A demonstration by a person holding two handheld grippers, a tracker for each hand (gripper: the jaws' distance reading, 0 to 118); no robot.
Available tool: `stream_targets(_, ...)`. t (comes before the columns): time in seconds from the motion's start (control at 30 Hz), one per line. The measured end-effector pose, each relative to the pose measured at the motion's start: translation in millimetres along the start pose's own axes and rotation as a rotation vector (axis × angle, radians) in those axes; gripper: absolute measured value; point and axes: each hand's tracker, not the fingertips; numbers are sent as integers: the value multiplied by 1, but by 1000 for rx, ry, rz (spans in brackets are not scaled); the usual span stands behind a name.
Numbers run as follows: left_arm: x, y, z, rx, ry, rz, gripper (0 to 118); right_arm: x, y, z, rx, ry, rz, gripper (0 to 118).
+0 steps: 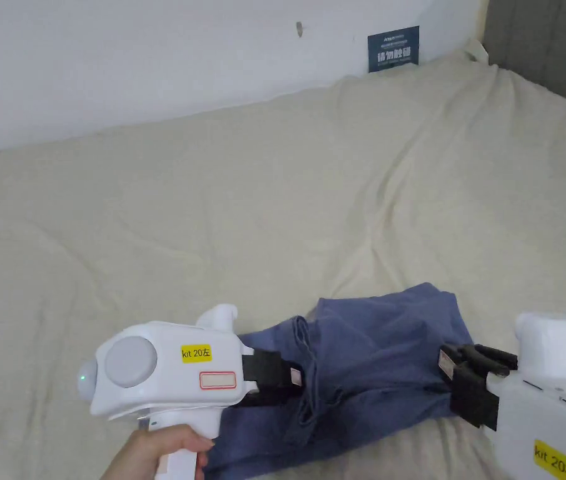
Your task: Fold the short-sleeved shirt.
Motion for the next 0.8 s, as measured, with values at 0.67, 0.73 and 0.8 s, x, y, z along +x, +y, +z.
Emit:
stream_targets(0.67,-62,-25,127,244,-19,152,64,-9,5,8,31,-18,15,0)
stream_targets(0.73,-84,-33,146,243,45,204,116,-12,5,5,24,-16,19,0)
stream_targets(0.8,-107,-45,160,283,32,236,118,-17,5,4,23,-10,23,0)
